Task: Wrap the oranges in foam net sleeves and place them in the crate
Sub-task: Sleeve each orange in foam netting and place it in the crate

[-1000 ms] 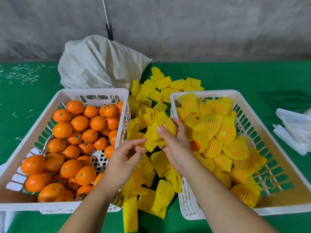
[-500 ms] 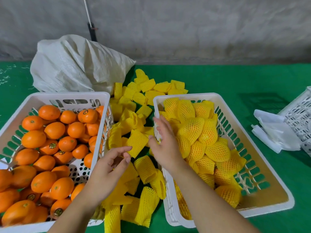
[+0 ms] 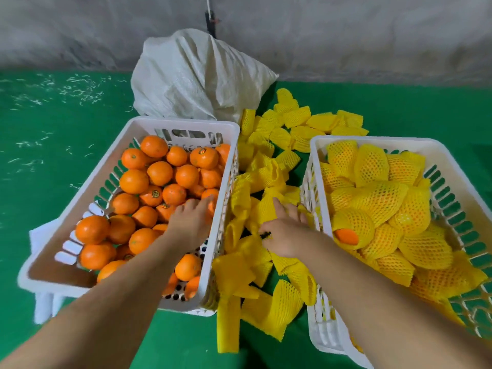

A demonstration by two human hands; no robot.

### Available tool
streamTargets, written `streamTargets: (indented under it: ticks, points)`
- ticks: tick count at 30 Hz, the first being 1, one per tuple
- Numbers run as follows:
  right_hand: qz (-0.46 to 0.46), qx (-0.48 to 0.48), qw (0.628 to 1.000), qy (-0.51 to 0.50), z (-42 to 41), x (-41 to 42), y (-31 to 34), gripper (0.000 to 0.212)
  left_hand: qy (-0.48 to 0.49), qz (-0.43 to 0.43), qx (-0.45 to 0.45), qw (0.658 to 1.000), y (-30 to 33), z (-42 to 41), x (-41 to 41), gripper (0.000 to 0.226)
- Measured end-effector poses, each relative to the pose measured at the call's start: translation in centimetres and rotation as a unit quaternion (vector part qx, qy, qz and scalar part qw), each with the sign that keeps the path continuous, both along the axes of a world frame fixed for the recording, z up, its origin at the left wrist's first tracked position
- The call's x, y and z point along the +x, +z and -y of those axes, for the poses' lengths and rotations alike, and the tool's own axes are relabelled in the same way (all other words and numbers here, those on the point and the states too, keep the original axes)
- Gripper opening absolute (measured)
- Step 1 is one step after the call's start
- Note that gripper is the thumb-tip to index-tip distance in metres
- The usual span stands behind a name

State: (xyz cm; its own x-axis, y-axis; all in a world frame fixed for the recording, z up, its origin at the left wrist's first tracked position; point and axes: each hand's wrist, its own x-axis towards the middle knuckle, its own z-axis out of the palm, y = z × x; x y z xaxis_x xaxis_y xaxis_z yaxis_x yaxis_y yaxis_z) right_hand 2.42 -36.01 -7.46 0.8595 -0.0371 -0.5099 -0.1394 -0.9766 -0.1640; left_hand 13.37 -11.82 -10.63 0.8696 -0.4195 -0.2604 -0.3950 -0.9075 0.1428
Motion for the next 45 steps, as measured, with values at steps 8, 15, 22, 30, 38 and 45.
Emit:
streamTargets:
  ticks: [8, 15, 22, 30, 38, 45]
  points:
    - [-0.087, 0.001, 0.995, -0.058, -0.5, 2.7, -4.0, 0.054, 0.112, -0.088, -0.12, 0.983, -3.3, 0.7, -1.2, 0.068]
    - [-0.049, -0.002, 0.998, -0.033, -1.3, 2.8, -4.0, 0.07, 0.11, -0.063, -0.027, 0.992, -4.2, -0.6, 0.2, 0.095]
    - [0.31, 0.262, 0.893, -0.195, -0.9, 1.4, -0.3, 0.025, 0.068, -0.038, 0.131, 0.988, -2.8, -0.1, -0.6, 0.043]
    - [0.409, 0.414, 0.764, -0.277, -1.2, -4.2, 1.6, 0.035, 0.256, -0.075, -0.33, 0.906, 4.0, 0.5, -1.4, 0.051]
    - [0.437, 0.423, 0.739, -0.291, -1.7, -3.9, 1.9, 0.017, 0.064, -0.213, -0.598, 0.77, 8.1, 3.6, -9.5, 0.05]
    - [0.344, 0.479, 0.757, -0.28, -2.2, -3.3, 0.7, 0.022, 0.001, -0.202, -0.485, 0.851, 7.3, 3.8, -10.1, 0.043]
